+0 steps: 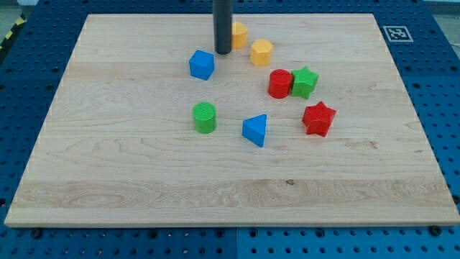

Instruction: Push the blue cube into the blue triangle

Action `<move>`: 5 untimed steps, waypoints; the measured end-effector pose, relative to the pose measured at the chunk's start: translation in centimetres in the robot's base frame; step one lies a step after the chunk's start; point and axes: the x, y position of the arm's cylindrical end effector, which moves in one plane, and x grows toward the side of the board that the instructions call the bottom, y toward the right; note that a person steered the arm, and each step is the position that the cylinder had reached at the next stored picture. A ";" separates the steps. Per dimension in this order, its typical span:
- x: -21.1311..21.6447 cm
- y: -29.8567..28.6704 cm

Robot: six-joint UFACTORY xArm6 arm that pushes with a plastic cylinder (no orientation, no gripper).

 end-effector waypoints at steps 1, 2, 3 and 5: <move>0.1 -4.6; 1.0 -7.2; 3.3 -5.2; 4.0 -0.8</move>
